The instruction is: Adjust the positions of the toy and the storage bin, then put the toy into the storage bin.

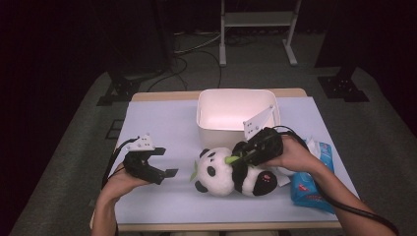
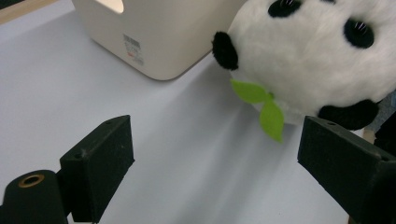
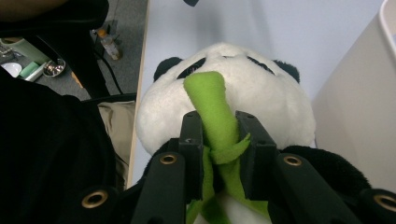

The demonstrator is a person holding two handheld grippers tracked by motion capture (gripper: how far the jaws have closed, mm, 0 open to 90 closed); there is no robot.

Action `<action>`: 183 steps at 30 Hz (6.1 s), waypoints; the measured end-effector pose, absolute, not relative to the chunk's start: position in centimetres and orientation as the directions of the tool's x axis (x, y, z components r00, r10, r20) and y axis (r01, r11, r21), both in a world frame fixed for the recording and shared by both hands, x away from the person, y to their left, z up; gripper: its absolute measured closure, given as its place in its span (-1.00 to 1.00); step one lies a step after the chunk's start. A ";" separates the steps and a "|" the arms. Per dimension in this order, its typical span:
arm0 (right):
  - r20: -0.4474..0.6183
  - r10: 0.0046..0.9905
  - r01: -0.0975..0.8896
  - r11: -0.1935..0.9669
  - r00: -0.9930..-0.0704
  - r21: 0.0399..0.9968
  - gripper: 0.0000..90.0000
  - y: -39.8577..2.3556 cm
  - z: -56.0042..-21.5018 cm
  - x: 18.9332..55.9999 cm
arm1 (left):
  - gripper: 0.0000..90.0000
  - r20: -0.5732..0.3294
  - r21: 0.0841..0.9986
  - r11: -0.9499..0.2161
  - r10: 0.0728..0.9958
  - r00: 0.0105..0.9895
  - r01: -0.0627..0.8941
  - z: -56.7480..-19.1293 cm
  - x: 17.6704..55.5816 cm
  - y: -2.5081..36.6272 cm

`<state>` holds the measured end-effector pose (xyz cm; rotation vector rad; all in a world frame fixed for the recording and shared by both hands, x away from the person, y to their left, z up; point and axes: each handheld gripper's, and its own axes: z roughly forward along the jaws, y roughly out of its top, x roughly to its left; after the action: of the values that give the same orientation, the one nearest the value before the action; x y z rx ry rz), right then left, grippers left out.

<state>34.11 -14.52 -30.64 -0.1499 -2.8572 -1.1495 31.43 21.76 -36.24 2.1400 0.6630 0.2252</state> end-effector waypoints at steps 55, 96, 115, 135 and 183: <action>0.011 0.105 0.080 0.690 -0.994 0.720 0.62 -16.2 -20.0 37.0 | -0.79 -0.097 0.791 -0.464 0.547 0.831 0.398 -36.7 32.1 22.7; 0.023 0.177 0.142 0.693 -0.984 0.707 0.62 -16.5 -19.9 48.8 | -0.78 -0.128 0.797 -0.426 0.574 0.809 0.429 -36.8 32.1 24.3; 0.079 0.188 0.193 0.730 -0.979 0.656 0.61 -14.6 -26.2 52.1 | -0.78 -0.127 0.795 -0.430 0.571 0.811 0.427 -36.7 32.0 24.3; 0.135 0.249 0.280 0.765 -0.959 0.579 0.50 -14.5 -31.0 51.5 | -0.78 -0.120 0.793 -0.444 0.557 0.822 0.417 -36.7 31.9 23.7; 0.175 0.367 0.376 0.599 -0.914 0.707 0.02 -22.0 -28.3 46.0 | -0.79 -0.123 0.792 -0.454 0.534 0.836 0.407 -36.9 31.9 22.6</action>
<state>46.02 -21.98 -28.28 -0.6500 -2.7991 -1.2413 31.89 22.57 -36.87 2.1077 0.6873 0.1781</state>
